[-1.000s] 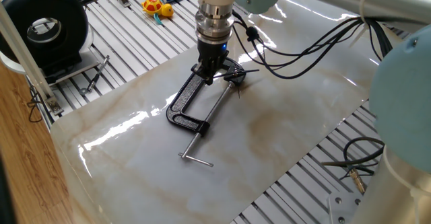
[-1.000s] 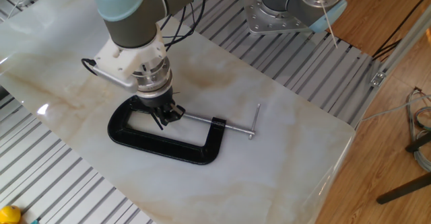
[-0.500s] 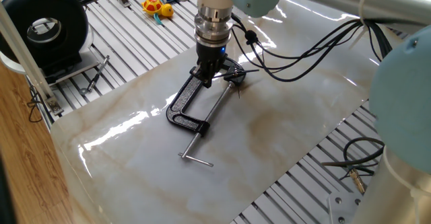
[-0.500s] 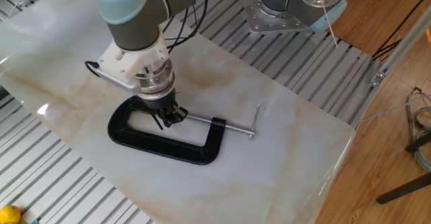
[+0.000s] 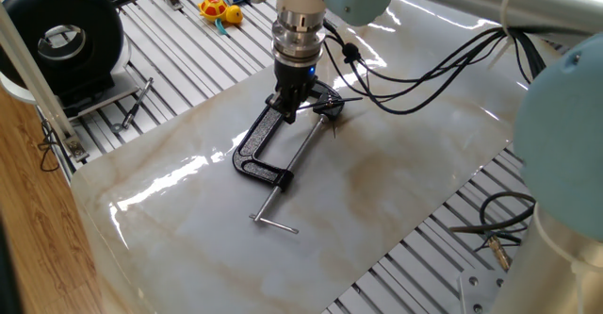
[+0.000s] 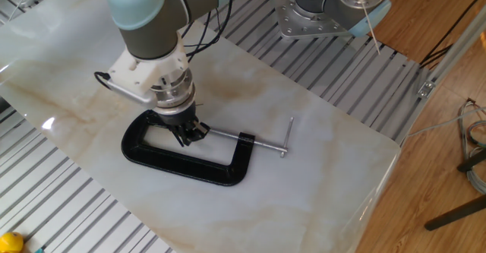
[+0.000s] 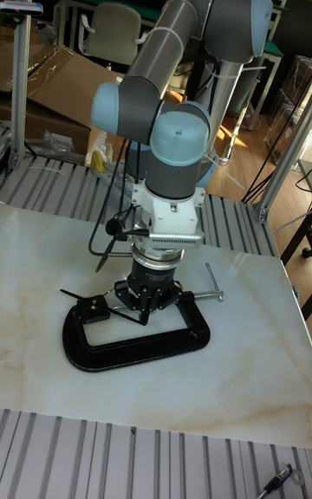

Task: Turn the hands of a clock

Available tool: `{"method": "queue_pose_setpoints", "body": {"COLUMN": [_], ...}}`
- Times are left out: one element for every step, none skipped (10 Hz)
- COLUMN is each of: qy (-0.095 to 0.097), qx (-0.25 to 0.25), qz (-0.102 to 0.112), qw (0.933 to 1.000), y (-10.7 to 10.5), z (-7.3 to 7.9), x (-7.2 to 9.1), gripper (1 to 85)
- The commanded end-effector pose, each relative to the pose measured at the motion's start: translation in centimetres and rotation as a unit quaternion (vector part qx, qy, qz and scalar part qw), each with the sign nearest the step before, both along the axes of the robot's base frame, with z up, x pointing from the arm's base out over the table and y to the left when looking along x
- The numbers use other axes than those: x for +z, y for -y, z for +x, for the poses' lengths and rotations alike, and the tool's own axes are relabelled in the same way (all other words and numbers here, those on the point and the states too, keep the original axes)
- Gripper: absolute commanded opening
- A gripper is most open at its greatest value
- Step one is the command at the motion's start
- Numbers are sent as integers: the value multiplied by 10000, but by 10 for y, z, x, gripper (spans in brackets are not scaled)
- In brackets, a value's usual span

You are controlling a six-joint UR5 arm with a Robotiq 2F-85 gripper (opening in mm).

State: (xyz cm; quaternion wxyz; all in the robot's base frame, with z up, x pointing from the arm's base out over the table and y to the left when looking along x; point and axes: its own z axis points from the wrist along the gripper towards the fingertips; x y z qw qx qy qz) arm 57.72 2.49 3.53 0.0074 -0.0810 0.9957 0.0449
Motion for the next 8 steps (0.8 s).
{"method": "queue_pose_setpoints", "body": {"qy": [-15,-13,-7,18,33,32,-35,-41], "qx": [197,305,389,417,432,432,345,261], "qz": [25,24,8,-23,-39,-70,-29,2], "qw": [9998,9995,9992,9991,9991,9990,9994,9997], "y": [14,21,27,29,30,32,29,25], "z": [11,13,15,16,18,18,12,8], "x": [7,10,11,10,9,7,8,8], "gripper": [13,13,13,13,13,13,13,13]}}
